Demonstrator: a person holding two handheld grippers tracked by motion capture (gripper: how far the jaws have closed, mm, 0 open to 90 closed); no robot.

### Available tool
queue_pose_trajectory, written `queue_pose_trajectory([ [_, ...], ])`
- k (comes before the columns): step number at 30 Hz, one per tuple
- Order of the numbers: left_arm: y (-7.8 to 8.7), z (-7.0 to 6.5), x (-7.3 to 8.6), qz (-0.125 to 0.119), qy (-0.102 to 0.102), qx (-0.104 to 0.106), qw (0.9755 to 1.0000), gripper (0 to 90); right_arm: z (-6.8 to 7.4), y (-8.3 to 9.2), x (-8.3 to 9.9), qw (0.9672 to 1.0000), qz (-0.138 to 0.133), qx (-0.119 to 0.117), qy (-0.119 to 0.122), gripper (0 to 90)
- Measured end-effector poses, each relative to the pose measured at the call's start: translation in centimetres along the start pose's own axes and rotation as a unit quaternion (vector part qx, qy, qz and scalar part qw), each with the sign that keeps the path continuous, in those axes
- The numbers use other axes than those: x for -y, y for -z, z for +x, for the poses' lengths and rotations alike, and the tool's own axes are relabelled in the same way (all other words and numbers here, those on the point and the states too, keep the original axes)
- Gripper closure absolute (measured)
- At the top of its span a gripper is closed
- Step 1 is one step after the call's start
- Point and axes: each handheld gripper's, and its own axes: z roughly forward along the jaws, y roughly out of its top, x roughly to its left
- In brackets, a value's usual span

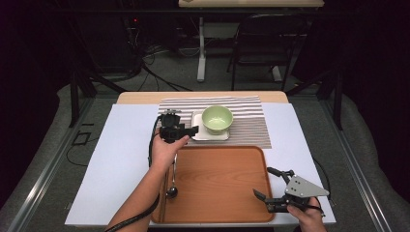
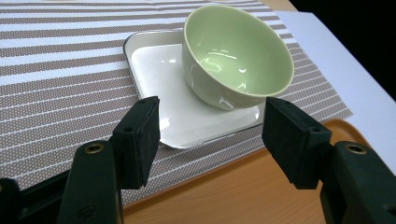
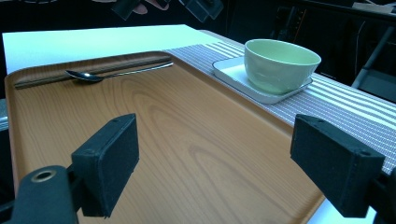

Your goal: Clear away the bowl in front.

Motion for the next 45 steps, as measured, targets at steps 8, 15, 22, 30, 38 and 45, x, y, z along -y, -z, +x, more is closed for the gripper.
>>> queue_pose_trajectory([
  [8, -0.8, -0.1, -0.6, -0.01, 0.007, -0.001, 0.9999, 38.2, -0.1, 0.1, 0.0, 1.0, -0.001, -0.001, 0.0, 14.9],
  [15, -1.6, 0.0, -1.2, -0.011, 0.012, -0.008, 0.9998, 38.5, -0.2, 0.0, 0.0, 1.0, -0.001, -0.001, -0.002, 14.9],
  [22, -2.8, -0.3, -1.8, -0.014, 0.012, -0.01, 0.9998, 39.2, -0.1, 0.2, 0.0, 1.0, -0.004, -0.003, -0.005, 14.9],
  [30, -4.5, -0.3, -2.3, -0.011, 0.021, -0.015, 0.9996, 39.6, -0.1, 0.1, 0.1, 1.0, -0.002, -0.002, -0.003, 14.9],
  [38, -6.0, 0.0, -2.7, -0.01, 0.037, -0.022, 0.999, 40.3, -0.1, 0.2, 0.0, 1.0, -0.004, -0.003, -0.003, 14.9],
  [45, -7.2, 0.2, -2.7, -0.008, 0.046, -0.027, 0.9985, 41.2, 0.0, 0.2, 0.0, 1.0, -0.005, -0.002, -0.001, 14.9],
])
